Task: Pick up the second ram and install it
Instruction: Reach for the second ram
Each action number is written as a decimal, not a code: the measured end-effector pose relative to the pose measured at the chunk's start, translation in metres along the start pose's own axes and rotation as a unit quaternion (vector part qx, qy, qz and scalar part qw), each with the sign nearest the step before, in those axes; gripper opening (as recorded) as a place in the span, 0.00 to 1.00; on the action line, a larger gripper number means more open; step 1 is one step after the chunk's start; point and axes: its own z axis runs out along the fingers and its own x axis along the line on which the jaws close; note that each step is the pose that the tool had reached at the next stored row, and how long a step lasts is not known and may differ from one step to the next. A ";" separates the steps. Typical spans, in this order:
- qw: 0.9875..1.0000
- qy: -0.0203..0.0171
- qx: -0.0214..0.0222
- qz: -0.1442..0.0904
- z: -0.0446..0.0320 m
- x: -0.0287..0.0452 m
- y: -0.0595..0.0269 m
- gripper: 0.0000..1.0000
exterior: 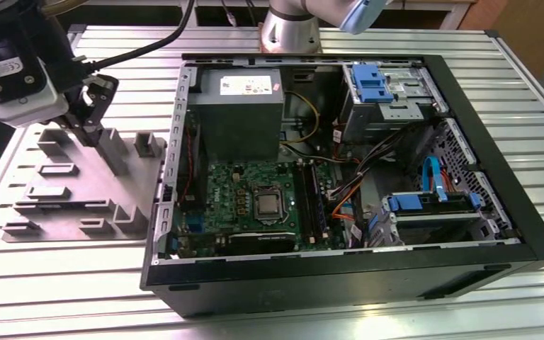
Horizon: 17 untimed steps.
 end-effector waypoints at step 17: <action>1.000 -0.001 0.000 0.000 0.0063 0.0306 -0.0097 0.10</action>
